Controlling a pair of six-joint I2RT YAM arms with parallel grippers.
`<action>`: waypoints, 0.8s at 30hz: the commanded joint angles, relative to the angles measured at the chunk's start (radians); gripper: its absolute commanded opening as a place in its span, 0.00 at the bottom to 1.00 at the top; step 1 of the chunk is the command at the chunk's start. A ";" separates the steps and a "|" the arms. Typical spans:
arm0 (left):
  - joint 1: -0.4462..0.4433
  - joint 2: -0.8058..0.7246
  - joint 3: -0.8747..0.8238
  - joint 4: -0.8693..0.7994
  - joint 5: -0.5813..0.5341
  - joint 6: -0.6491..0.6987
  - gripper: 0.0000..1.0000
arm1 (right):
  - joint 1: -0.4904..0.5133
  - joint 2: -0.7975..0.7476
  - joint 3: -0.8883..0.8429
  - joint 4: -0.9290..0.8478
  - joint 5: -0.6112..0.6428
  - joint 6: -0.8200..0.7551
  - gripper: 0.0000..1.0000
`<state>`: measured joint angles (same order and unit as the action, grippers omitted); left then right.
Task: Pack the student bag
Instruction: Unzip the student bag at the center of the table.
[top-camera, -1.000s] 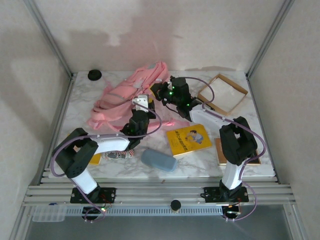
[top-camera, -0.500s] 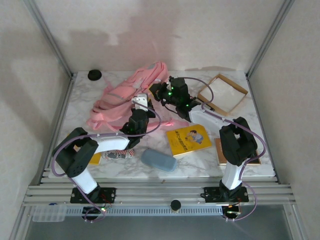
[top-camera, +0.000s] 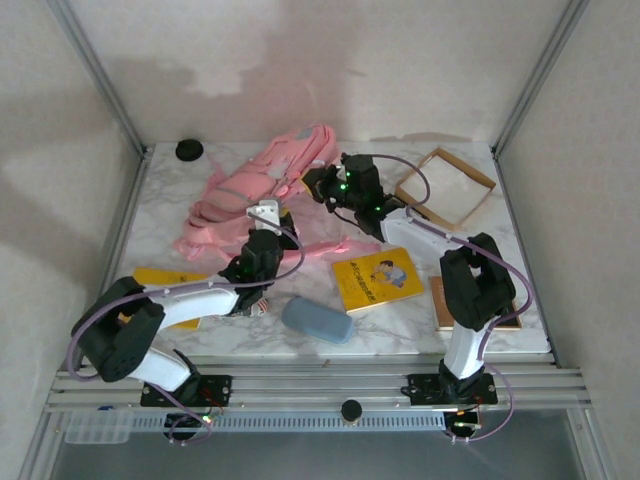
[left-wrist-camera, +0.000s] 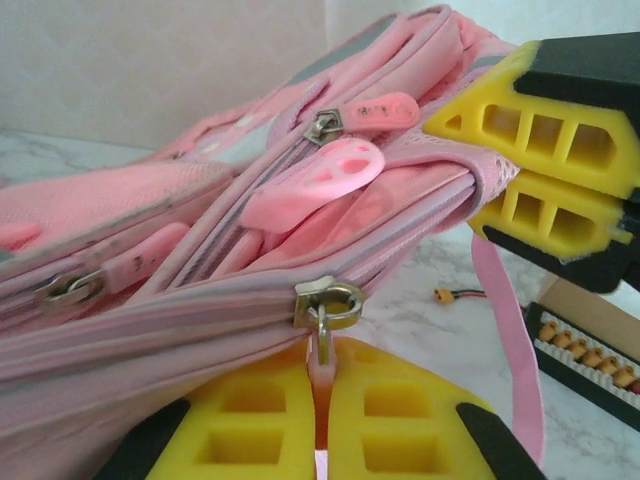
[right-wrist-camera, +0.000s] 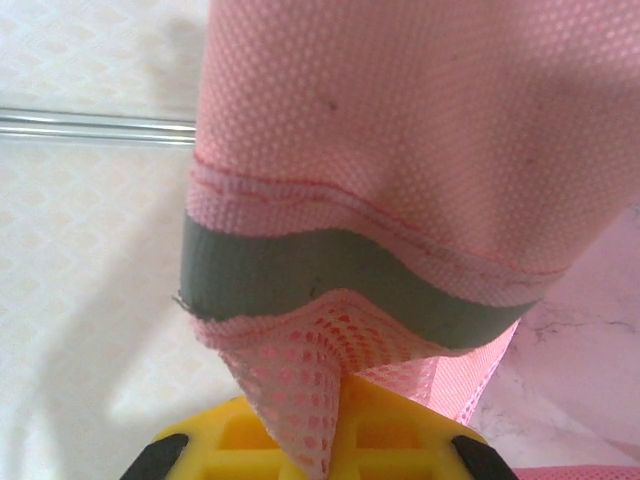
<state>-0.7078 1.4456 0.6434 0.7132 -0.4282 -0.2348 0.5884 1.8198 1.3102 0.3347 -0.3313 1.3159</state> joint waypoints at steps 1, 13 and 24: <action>0.017 -0.093 -0.036 -0.195 0.026 -0.098 0.00 | -0.075 0.014 0.086 0.061 0.012 -0.038 0.00; 0.091 -0.252 -0.002 -0.467 0.309 -0.192 0.00 | -0.164 0.143 0.238 -0.083 -0.040 -0.118 0.00; 0.094 -0.082 0.149 -0.391 0.357 -0.221 0.00 | -0.144 0.043 0.151 -0.328 -0.038 -0.239 0.64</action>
<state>-0.6189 1.3415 0.7444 0.2707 -0.0998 -0.4290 0.4442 1.9411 1.4738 0.0994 -0.3862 1.1419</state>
